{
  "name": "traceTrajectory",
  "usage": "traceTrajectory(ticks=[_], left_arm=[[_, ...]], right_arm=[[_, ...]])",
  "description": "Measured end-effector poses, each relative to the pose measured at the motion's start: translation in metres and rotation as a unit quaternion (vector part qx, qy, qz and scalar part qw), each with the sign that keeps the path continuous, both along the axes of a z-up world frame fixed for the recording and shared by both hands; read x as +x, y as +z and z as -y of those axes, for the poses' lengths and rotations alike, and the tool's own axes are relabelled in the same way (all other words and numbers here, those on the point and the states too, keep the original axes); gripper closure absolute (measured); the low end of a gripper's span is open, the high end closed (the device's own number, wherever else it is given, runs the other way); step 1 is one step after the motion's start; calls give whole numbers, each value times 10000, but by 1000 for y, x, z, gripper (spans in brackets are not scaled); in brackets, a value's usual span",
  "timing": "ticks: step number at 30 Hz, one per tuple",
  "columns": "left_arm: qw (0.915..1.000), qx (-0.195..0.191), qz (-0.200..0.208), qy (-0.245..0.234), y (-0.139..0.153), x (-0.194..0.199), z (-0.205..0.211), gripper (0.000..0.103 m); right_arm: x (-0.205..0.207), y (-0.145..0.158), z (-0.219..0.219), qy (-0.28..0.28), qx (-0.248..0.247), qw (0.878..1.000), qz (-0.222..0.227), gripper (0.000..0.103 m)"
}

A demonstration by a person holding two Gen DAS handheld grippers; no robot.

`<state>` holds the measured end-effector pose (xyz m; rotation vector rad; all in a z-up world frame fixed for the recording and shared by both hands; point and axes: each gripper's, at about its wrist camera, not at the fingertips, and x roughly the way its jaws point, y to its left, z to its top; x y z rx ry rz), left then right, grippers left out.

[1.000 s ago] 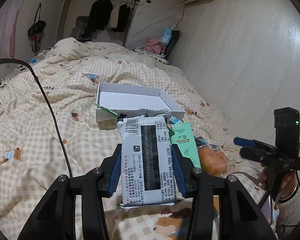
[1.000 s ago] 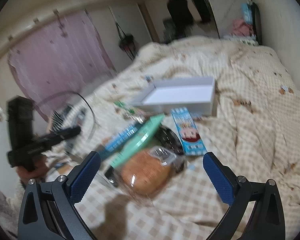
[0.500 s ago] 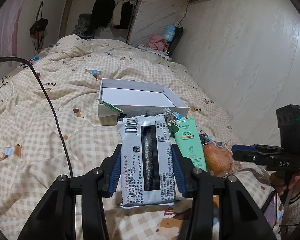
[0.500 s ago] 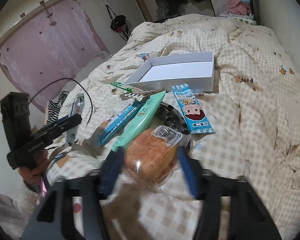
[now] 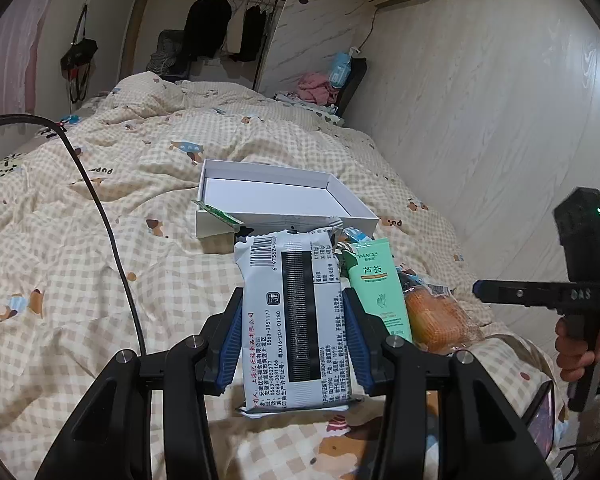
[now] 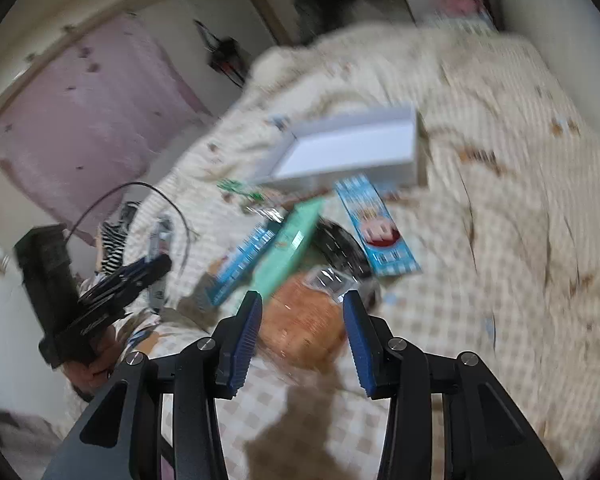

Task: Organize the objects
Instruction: 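Lift the snack bar with the left tool while the right tool grasps the bread roll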

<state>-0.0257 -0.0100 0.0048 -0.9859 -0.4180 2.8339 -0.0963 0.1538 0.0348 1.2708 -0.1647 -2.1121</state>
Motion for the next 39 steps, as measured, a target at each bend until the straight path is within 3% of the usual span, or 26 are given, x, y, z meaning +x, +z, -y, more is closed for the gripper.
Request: traceTrajectory(ticks=[2, 3, 4, 5, 14, 15, 16, 17, 21, 32, 39], left_arm=[[10000, 23, -3, 10, 0, 0, 1, 53], [10000, 44, 7, 13, 0, 0, 2, 53], [10000, 62, 13, 13, 0, 0, 2, 53], [10000, 79, 18, 21, 0, 0, 3, 53], [9997, 222, -37, 52, -1, 1, 8, 53], [9998, 209, -51, 45, -1, 1, 8, 53], [9998, 199, -56, 34, -1, 1, 7, 53], [9998, 184, -52, 27, -1, 1, 6, 53], [9998, 176, -23, 35, -2, 0, 7, 53], [9998, 183, -22, 35, -3, 0, 7, 53], [9998, 203, -7, 44, -4, -2, 7, 53]], right_arm=[[-8, -5, -3, -164, -77, 9992, 357, 57], [-13, -8, -4, -256, -86, 9981, 550, 50], [-16, -11, -5, -331, -73, 9970, 697, 35], [-18, -12, -5, -371, -72, 9963, 771, 32], [-22, -34, 15, -185, 27, 9922, 1229, 32], [-23, -38, 18, -172, 113, 9920, 1242, 36], [-25, -41, 20, -164, 144, 9918, 1263, 55], [-28, -45, 19, -188, 118, 9910, 1321, 66], [-35, -47, 6, -227, -258, 9877, 1528, 81], [-33, -5, 9, 20, 233, 9985, 486, 89], [-38, -8, 23, 183, 658, 9975, 158, 89]])
